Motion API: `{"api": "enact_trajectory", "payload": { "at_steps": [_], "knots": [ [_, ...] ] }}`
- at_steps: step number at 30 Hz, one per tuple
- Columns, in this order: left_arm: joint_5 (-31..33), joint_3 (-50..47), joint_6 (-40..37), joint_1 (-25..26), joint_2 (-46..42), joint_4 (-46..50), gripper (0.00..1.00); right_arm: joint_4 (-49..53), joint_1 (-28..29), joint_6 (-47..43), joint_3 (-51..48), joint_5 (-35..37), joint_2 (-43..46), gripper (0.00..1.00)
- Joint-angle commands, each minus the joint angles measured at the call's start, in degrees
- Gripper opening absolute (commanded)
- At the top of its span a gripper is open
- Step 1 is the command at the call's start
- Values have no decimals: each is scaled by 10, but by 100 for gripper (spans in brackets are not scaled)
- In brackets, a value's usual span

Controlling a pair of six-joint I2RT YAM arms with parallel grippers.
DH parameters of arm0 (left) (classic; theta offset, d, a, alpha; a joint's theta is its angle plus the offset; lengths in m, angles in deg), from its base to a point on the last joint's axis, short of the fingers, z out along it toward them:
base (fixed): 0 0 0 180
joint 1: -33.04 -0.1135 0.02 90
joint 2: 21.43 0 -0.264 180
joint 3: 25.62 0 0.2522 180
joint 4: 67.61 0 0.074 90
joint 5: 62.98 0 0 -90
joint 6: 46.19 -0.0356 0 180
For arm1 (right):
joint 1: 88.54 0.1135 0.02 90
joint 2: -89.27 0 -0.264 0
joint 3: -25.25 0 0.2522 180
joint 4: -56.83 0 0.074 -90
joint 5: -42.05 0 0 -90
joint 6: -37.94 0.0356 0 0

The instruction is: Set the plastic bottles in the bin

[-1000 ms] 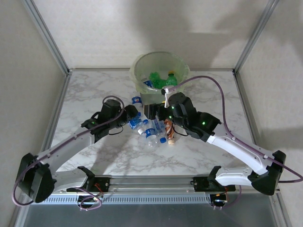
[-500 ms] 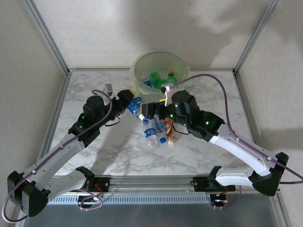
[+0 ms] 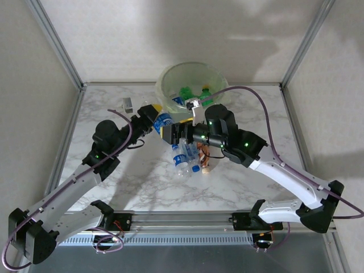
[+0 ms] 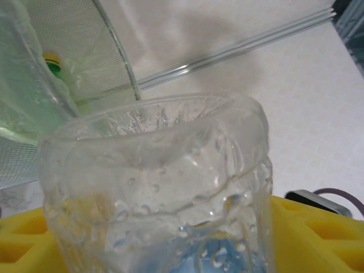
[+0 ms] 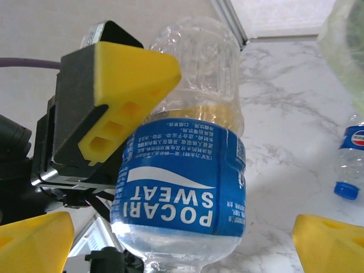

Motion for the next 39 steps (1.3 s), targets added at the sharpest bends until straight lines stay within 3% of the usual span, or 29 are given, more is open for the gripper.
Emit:
{"api": "enact_trajectory", "payload": {
  "at_steps": [1,23,39],
  "knots": [
    [-21,-16,14,-4,-11,-55,67,-27,-3,17,13,-45,-15,99],
    [-49,-42,50,-3,-24,-155,69,-103,-8,55,-16,-105,-37,94],
    [-34,-27,9,-3,-33,-110,69,-114,-11,59,-16,-116,-47,70]
  ]
}}
